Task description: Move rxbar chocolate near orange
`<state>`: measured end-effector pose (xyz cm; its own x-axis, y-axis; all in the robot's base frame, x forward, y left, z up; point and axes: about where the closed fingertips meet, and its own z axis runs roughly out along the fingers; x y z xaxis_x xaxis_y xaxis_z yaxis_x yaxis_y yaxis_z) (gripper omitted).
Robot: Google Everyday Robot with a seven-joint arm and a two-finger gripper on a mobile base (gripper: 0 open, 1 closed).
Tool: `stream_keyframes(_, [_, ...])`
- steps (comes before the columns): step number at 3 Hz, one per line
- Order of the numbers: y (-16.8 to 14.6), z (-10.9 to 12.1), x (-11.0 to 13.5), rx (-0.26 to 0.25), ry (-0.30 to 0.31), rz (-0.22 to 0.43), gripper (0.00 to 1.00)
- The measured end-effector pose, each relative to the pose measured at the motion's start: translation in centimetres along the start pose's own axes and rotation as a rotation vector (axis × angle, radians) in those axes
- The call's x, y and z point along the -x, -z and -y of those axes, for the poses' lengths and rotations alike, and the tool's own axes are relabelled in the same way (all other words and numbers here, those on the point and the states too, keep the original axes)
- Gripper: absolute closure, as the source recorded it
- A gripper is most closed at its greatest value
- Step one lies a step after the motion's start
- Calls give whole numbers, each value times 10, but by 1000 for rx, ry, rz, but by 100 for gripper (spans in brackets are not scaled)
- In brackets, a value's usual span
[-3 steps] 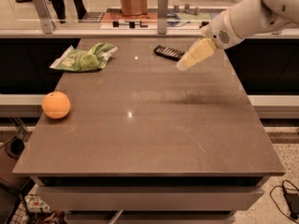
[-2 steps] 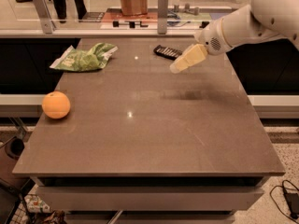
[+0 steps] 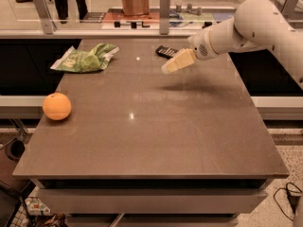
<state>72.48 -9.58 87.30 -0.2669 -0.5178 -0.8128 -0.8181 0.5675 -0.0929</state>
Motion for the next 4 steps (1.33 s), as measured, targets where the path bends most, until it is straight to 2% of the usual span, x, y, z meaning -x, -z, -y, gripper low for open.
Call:
stream_keyframes(2, [-44,24,-4,-20,-34,18,0])
stream_keyframes(4, [-59,43,-25,-68,-123,28,0])
